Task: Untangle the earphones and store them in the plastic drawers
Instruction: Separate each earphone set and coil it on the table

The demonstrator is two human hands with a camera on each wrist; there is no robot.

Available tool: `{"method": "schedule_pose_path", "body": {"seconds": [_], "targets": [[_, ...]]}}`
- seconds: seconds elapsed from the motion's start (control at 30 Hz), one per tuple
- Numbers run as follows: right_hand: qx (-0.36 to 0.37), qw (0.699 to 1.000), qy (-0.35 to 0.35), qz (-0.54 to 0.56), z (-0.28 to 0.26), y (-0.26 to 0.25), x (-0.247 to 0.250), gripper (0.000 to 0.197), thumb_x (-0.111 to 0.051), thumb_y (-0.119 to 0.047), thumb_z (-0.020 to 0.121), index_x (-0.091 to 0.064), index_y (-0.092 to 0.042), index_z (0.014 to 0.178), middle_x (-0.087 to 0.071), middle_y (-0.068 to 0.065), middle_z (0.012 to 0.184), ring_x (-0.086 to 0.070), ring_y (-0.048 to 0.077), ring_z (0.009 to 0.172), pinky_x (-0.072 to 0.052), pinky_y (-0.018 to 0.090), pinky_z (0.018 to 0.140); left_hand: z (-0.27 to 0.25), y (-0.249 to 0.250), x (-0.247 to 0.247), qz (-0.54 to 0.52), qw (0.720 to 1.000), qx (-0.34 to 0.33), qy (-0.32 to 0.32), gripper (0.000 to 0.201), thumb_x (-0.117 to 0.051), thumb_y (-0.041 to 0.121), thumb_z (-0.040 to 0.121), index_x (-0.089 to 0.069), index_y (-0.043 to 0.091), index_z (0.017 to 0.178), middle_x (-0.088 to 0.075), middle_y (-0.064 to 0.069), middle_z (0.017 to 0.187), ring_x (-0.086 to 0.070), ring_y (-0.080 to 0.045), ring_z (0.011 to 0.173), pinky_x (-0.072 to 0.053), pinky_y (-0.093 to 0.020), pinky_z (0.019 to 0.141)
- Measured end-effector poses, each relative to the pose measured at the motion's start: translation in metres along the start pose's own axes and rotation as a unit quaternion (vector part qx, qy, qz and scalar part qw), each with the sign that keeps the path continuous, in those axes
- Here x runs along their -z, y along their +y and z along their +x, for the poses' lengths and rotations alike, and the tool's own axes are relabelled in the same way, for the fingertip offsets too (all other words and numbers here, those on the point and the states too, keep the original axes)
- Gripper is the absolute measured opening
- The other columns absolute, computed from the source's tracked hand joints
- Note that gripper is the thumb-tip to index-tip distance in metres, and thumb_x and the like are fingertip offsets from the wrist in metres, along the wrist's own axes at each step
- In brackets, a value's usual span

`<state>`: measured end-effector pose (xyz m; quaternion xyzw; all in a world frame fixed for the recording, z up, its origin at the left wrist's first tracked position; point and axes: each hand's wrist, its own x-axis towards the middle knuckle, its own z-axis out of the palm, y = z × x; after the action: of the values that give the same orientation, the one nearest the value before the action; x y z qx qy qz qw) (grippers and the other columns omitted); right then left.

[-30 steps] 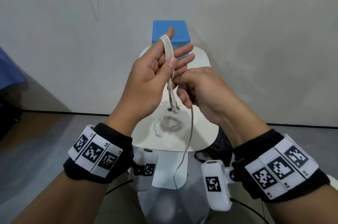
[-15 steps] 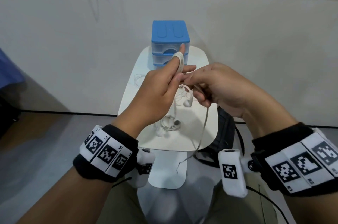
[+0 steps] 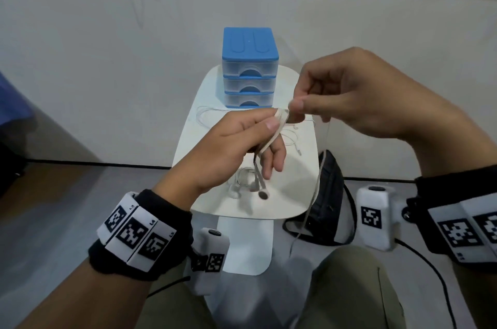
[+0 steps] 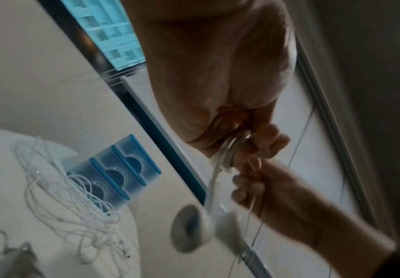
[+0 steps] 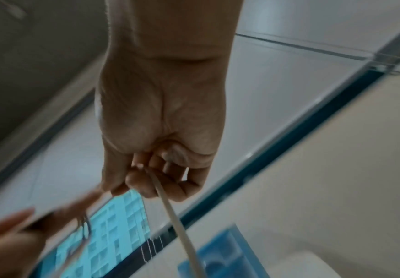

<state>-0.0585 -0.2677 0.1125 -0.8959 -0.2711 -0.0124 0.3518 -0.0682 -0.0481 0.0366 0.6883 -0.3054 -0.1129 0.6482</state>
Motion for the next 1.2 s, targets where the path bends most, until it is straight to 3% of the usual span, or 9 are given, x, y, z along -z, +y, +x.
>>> {"method": "schedule_pose_path", "body": {"seconds": [0.17, 0.33, 0.53, 0.67, 0.77, 0.87, 1.0, 1.1, 1.2], "targets": [[-0.023, 0.982, 0.072, 0.175, 0.005, 0.031, -0.034, 0.026, -0.059, -0.019, 0.104, -0.061, 0.002, 0.088, -0.050, -0.006, 0.062, -0.043, 0.012, 0.054, -0.038, 0.025, 0.055, 0.000, 0.007, 0.001, -0.101, 0.995, 0.004, 0.020, 0.040, -0.039, 0.018, 0.107, -0.063, -0.003, 0.130, -0.053, 0.000, 0.056, -0.033, -0.015, 0.043, -0.029, -0.029, 0.054], [-0.096, 0.953, -0.008, 0.287, -0.001, 0.026, -0.090, 0.029, -0.044, -0.021, 0.111, -0.059, -0.002, 0.093, -0.040, -0.008, 0.061, -0.031, 0.008, 0.050, -0.030, 0.025, 0.049, 0.007, 0.008, 0.002, -0.172, 0.972, 0.011, 0.158, 0.033, -0.043, 0.015, 0.109, -0.057, -0.002, 0.133, -0.074, -0.006, 0.077, -0.069, -0.012, 0.062, -0.052, -0.019, 0.062], [-0.093, 0.972, -0.175, 0.122, -0.005, -0.004, -0.065, 0.027, -0.052, -0.008, 0.102, -0.062, -0.006, 0.077, -0.053, 0.004, 0.056, -0.051, 0.023, 0.050, -0.045, 0.027, 0.052, 0.005, -0.004, 0.002, -0.033, 0.977, 0.031, 0.207, 0.028, -0.045, 0.013, 0.110, -0.056, 0.013, 0.136, -0.080, 0.002, 0.090, -0.077, -0.012, 0.091, -0.059, -0.026, 0.086], [-0.060, 0.990, -0.087, 0.098, 0.007, -0.015, -0.024, 0.026, -0.056, -0.011, 0.102, -0.062, -0.005, 0.077, -0.050, 0.005, 0.059, -0.042, 0.019, 0.054, -0.039, 0.026, 0.049, -0.001, 0.001, -0.002, 0.076, 0.985, 0.041, 0.150, 0.032, -0.041, 0.017, 0.112, -0.061, -0.003, 0.097, -0.069, 0.001, 0.068, -0.061, -0.014, 0.059, -0.047, -0.014, 0.056], [-0.061, 0.993, 0.002, 0.101, 0.016, -0.003, -0.014, 0.027, -0.059, -0.021, 0.104, -0.061, -0.008, 0.080, -0.058, -0.001, 0.068, -0.037, 0.020, 0.061, -0.033, 0.028, 0.053, -0.003, 0.007, -0.002, 0.034, 0.992, 0.006, 0.118, 0.045, -0.038, 0.024, 0.109, -0.060, -0.015, 0.106, -0.059, -0.003, 0.060, -0.044, -0.019, 0.052, -0.035, -0.024, 0.058], [-0.085, 0.978, 0.047, 0.187, 0.019, 0.012, -0.033, 0.029, -0.055, -0.024, 0.107, -0.053, -0.007, 0.083, -0.040, -0.007, 0.061, -0.031, 0.015, 0.056, -0.026, 0.026, 0.052, -0.002, 0.014, 0.000, -0.040, 0.993, -0.009, 0.115, 0.045, -0.037, 0.022, 0.108, -0.060, -0.013, 0.125, -0.051, 0.004, 0.055, -0.031, -0.018, 0.052, -0.022, -0.037, 0.058], [-0.118, 0.963, -0.037, 0.241, 0.008, 0.021, -0.074, 0.032, -0.045, -0.023, 0.111, -0.051, 0.002, 0.092, -0.038, -0.006, 0.063, -0.033, 0.012, 0.056, -0.028, 0.030, 0.054, 0.006, 0.020, 0.005, -0.065, 0.982, -0.040, 0.174, 0.030, -0.039, 0.016, 0.111, -0.066, 0.005, 0.118, -0.067, -0.006, 0.069, -0.054, -0.013, 0.052, -0.047, -0.023, 0.067], [-0.117, 0.968, -0.143, 0.167, -0.001, 0.006, -0.078, 0.033, -0.047, -0.022, 0.109, -0.057, -0.007, 0.082, -0.047, -0.002, 0.058, -0.045, 0.018, 0.052, -0.039, 0.029, 0.053, 0.012, 0.015, 0.005, -0.039, 0.980, -0.023, 0.195, 0.023, -0.043, 0.015, 0.111, -0.059, 0.016, 0.127, -0.079, -0.007, 0.090, -0.076, -0.016, 0.080, -0.059, -0.026, 0.083], [-0.098, 0.974, -0.163, 0.123, -0.001, -0.015, -0.054, 0.032, -0.049, -0.015, 0.107, -0.060, -0.004, 0.079, -0.046, 0.002, 0.055, -0.044, 0.018, 0.051, -0.041, 0.023, 0.047, 0.009, 0.009, 0.005, 0.075, 0.979, 0.011, 0.188, 0.019, -0.045, 0.016, 0.111, -0.062, 0.008, 0.111, -0.078, 0.004, 0.085, -0.072, -0.008, 0.069, -0.057, -0.031, 0.061]]}}
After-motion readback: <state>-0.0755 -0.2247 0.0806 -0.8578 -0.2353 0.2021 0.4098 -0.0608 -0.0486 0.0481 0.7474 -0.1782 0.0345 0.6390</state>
